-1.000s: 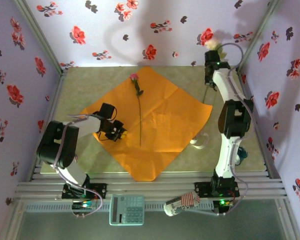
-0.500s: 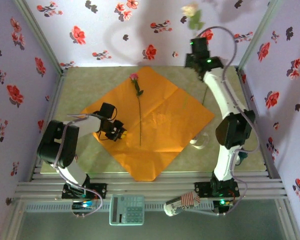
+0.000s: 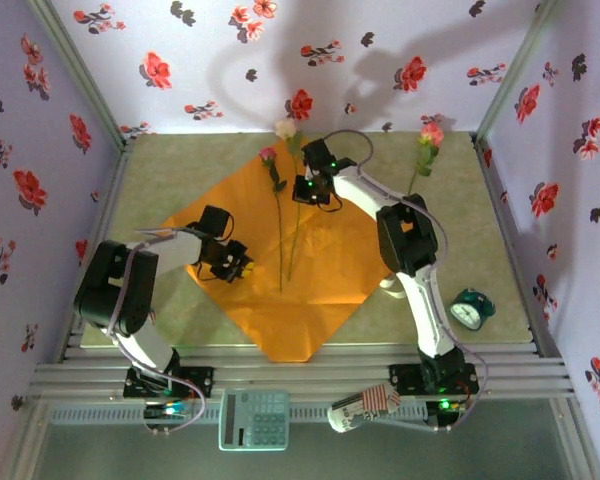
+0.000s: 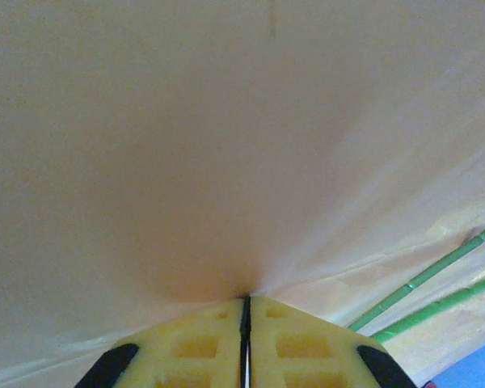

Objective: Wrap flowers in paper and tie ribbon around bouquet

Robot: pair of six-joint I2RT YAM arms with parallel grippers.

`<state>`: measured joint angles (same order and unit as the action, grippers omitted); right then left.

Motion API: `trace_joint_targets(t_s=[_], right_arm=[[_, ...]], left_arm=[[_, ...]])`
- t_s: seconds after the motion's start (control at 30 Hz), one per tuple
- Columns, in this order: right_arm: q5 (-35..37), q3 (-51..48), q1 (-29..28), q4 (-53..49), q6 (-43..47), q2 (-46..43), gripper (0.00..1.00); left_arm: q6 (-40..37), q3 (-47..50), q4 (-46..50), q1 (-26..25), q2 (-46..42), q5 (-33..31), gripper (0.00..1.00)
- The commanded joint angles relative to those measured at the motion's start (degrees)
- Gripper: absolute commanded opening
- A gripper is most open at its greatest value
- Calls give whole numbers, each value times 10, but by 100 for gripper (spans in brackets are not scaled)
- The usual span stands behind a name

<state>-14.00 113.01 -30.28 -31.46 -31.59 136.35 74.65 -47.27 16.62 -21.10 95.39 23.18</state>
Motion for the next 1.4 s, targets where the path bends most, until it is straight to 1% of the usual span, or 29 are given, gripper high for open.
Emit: trace_joint_targets(t_s=[0.0,0.1,0.13,0.23,0.3,0.33,0.37,0.43,0.5,0.57,0.63,0.73,0.8,0.87,1.0,1.2,1.27,1.37], right_arm=[[-13,27,-6,-25,-17,15,0],[-1,35,-6,-42,-9,25,0],[-2,45,-5,-51,-6,30,8],[5,83,-5,-89,13,33,40],[22,96,-2,-103,31,10,53],[32,98,4,-110,41,-8,57],[42,96,13,-115,47,-26,58],[55,71,46,-115,55,-70,59],[63,20,97,-103,63,-116,60],[76,-23,151,-102,78,-143,60],[102,-51,208,-114,100,-152,60],[120,-69,276,-128,112,-143,62],[124,-57,304,-144,118,-120,62],[126,-26,317,-167,127,-84,62],[121,72,317,-223,138,0,62],[151,154,303,-261,130,66,61],[164,173,299,-282,127,83,56],[179,173,294,-294,121,98,45]], left_arm=[[-6,9,17,-2,8,1,9],[-6,6,19,-2,8,1,9],[-6,5,19,-2,8,1,9],[-8,1,23,-3,8,1,9],[-9,-1,26,-3,8,1,9],[-10,0,26,-3,6,1,9],[-9,0,27,-3,5,2,9],[-8,3,26,-3,2,1,9],[-6,7,24,-3,-1,0,9],[-2,11,19,-4,-4,1,9],[4,16,12,-4,-6,0,9],[7,16,10,-4,-8,1,9],[7,17,11,-4,-9,0,9],[7,17,11,-4,-8,0,9],[7,19,10,-4,-7,0,9],[7,16,14,-4,-6,1,9],[8,15,14,-4,-6,0,9],[10,13,13,-4,-5,0,9]])
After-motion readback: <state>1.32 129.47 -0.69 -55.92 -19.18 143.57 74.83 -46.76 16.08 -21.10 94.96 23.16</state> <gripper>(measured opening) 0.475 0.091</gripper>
